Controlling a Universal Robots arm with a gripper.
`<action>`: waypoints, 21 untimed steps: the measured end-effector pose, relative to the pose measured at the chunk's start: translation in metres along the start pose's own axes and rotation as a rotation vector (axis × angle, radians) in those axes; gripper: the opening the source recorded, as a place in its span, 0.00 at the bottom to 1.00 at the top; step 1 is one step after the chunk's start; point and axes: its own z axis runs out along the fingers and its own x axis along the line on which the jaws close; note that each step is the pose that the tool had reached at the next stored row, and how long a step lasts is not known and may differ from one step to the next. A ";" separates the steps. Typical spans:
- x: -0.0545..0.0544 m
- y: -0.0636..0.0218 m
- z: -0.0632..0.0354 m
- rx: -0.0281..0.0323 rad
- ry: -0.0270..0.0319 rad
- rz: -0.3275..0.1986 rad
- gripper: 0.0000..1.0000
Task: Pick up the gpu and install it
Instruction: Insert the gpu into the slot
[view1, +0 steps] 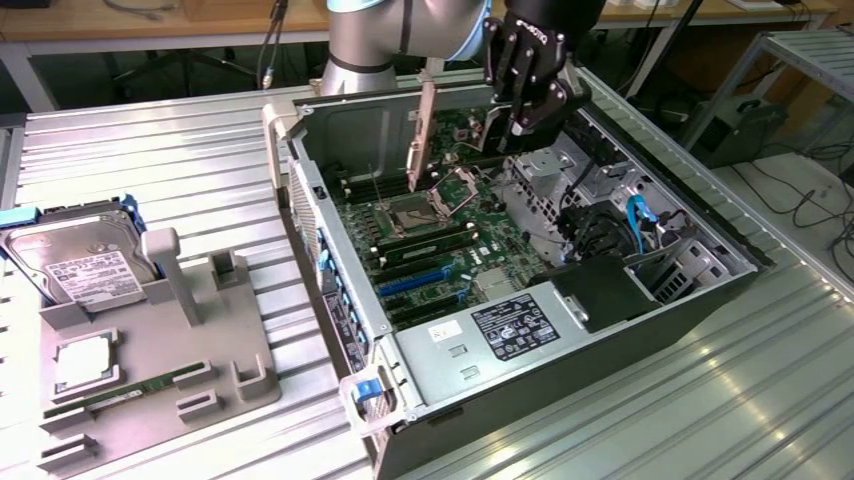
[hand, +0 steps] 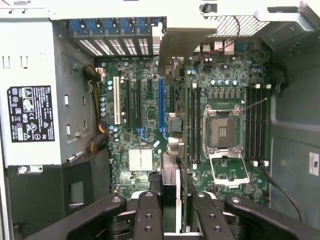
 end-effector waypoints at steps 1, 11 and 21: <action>-0.001 0.0000 0.0006 0.0002 0.0005 -0.001 0.28; -0.003 0.0029 0.0100 0.0117 0.0056 0.010 0.28; -0.003 0.0036 0.0147 0.0117 0.0057 0.010 0.28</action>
